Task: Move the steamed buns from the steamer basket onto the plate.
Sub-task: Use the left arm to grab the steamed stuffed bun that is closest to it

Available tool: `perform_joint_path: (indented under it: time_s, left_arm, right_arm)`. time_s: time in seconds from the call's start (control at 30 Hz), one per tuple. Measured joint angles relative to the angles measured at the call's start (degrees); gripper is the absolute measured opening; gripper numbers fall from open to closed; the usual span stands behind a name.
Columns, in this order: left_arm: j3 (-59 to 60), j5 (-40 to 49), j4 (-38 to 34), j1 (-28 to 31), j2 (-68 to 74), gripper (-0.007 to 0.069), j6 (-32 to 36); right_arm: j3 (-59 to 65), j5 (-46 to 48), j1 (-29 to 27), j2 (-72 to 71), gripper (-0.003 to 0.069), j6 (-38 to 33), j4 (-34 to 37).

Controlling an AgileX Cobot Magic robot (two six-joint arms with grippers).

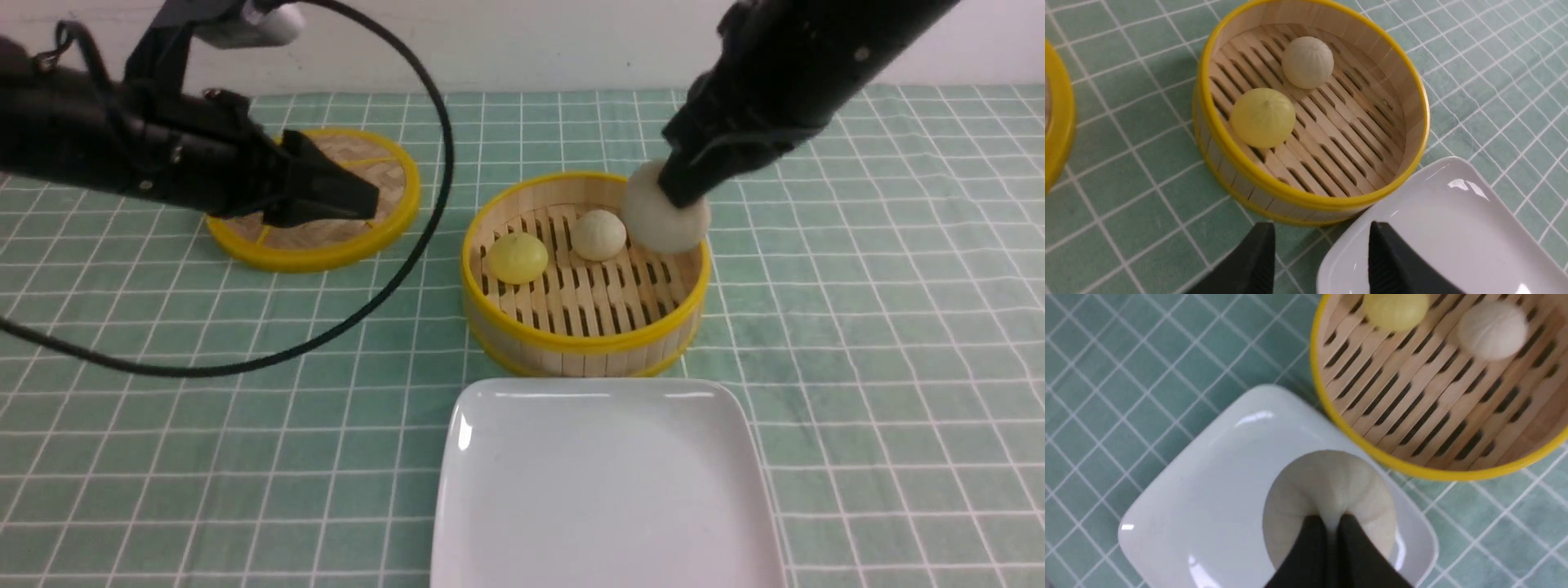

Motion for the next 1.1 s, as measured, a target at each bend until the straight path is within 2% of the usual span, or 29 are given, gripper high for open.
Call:
perform_joint_path:
  time_s: [0.17,0.27,0.4,0.87,1.1]
  left_arm:
    - [-11.49,-2.52,10.08,-7.35,8.45,0.0411,-6.83]
    - [-16.06,-3.14,16.51,-10.79,12.91,0.0417,-10.53]
    - [-18.52,-5.18,22.54,-14.30,17.47,0.0419,-11.83]
    - [-19.29,-13.31,24.62,-15.52,21.40,0.0419,-12.09]
    - [-23.09,-8.58,27.26,-16.02,23.01,0.0419,-12.09]
  right_arm:
    - [6.31,-0.30,3.39,0.00,0.0019,0.00,-0.25]
    - [7.71,-0.42,4.81,0.00,0.0019,0.00,-1.80]
    - [7.83,-0.53,5.30,0.00,0.0020,0.00,-3.86]
    - [19.36,-1.10,5.30,-0.19,0.0022,0.91,-4.94]
    - [19.80,-1.72,5.30,-0.19,0.0024,0.91,-4.58]
